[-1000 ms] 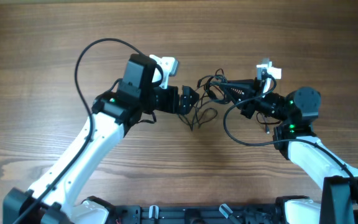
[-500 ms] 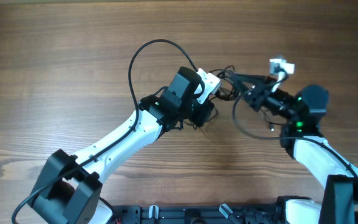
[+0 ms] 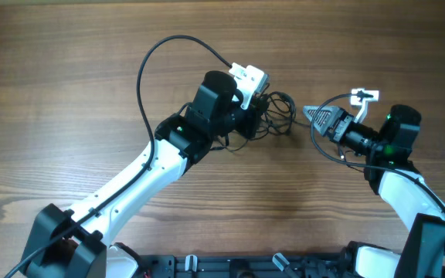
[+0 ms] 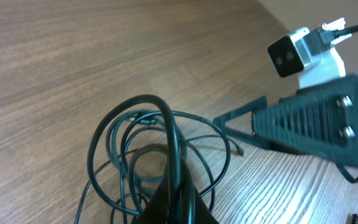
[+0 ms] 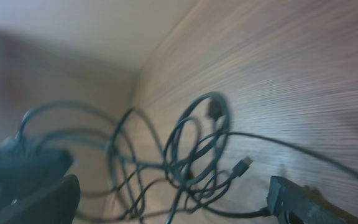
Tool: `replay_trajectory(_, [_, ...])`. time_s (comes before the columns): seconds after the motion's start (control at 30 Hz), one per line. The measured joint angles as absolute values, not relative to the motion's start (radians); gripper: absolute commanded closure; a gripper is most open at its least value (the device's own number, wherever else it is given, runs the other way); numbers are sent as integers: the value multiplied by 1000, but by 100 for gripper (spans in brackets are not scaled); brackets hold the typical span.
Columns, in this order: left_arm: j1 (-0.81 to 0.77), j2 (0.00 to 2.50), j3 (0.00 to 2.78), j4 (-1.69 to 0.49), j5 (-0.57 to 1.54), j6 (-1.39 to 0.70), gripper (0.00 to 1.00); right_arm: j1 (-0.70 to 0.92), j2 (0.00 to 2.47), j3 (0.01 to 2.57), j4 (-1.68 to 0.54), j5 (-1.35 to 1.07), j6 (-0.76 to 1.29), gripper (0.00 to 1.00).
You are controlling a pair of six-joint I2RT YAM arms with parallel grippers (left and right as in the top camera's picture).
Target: Untangle cables
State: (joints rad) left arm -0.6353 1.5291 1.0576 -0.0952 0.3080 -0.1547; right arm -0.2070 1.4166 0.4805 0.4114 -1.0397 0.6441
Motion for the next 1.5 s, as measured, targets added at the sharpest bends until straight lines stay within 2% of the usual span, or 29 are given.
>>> replay_trajectory(0.13, [-635, 1513, 1058, -73, 319, -139, 96, -159, 1417, 480, 423, -1128, 607, 2])
replay_trajectory(0.17, [-635, 1500, 1058, -72, 335, -126, 96, -136, 1417, 480, 426, -1106, 618, 7])
replay_trajectory(0.27, [-635, 1427, 1058, -69, 430, -80, 96, -25, 1416, 480, 450, -947, 715, 18])
replay_trajectory(0.33, [-635, 1349, 1058, -67, 505, -61, 96, 74, 1416, 480, 452, -742, 825, 21])
replay_trajectory(0.43, [-635, 1257, 1058, -84, 558, -55, 96, 122, 1416, 481, 424, -505, 920, 21])
replay_trajectory(0.5, [-629, 1185, 1058, -131, 571, -41, 96, 93, 1415, 483, 357, -383, 966, 18])
replay_trajectory(0.6, [-543, 1023, 1060, -300, 546, -9, 96, -70, 1415, 482, 252, -266, 994, 14])
replay_trajectory(0.73, [-413, 944, 1060, -386, 520, 1, 96, -253, 1415, 481, 247, -273, 962, 2])
replay_trajectory(0.8, [-384, 981, 1060, -368, 512, 3, 95, -288, 1415, 481, 293, -355, 894, 0])
replay_trajectory(0.87, [-383, 1059, 1058, -265, 510, -1, 96, -288, 1415, 481, 297, -459, 839, 0])
replay_trajectory(0.93, [-383, 1187, 1051, -22, 506, -35, 96, -288, 1415, 482, 302, -530, 818, 0])
replay_trajectory(1.0, [-383, 1308, 1052, 313, 503, -118, 96, -288, 1415, 481, 299, -595, 791, 0])
replay_trajectory(1.07, [-383, 1380, 1053, 499, 502, -179, 96, -288, 1415, 480, 297, -627, 760, 0])
replay_trajectory(1.1, [-383, 1409, 1054, 557, 503, -198, 93, -288, 1415, 480, 296, -637, 748, 0])
replay_trajectory(1.17, [-383, 1452, 1061, 521, 503, -220, 81, -288, 1415, 480, 295, -649, 735, 0])
replay_trajectory(1.2, [-384, 1494, 1066, 440, 503, -234, 67, -288, 1415, 480, 295, -652, 731, 0])
replay_trajectory(1.27, [-388, 1584, 1071, 221, 497, -257, 53, -288, 1415, 480, 294, -655, 715, 0])
replay_trajectory(1.3, [-393, 1617, 1073, 104, 496, -263, 36, -288, 1415, 480, 292, -656, 709, 0])
replay_trajectory(1.33, [-398, 1643, 1071, 3, 494, -268, 0, -288, 1415, 480, 292, -656, 706, 0])
replay_trajectory(1.43, [-408, 1713, 1063, -284, 459, -274, 0, -288, 1415, 480, 284, -658, 701, 0])
replay_trajectory(1.5, [-406, 1718, 1060, -349, 432, -275, 0, -288, 1415, 480, 284, -663, 701, 0])
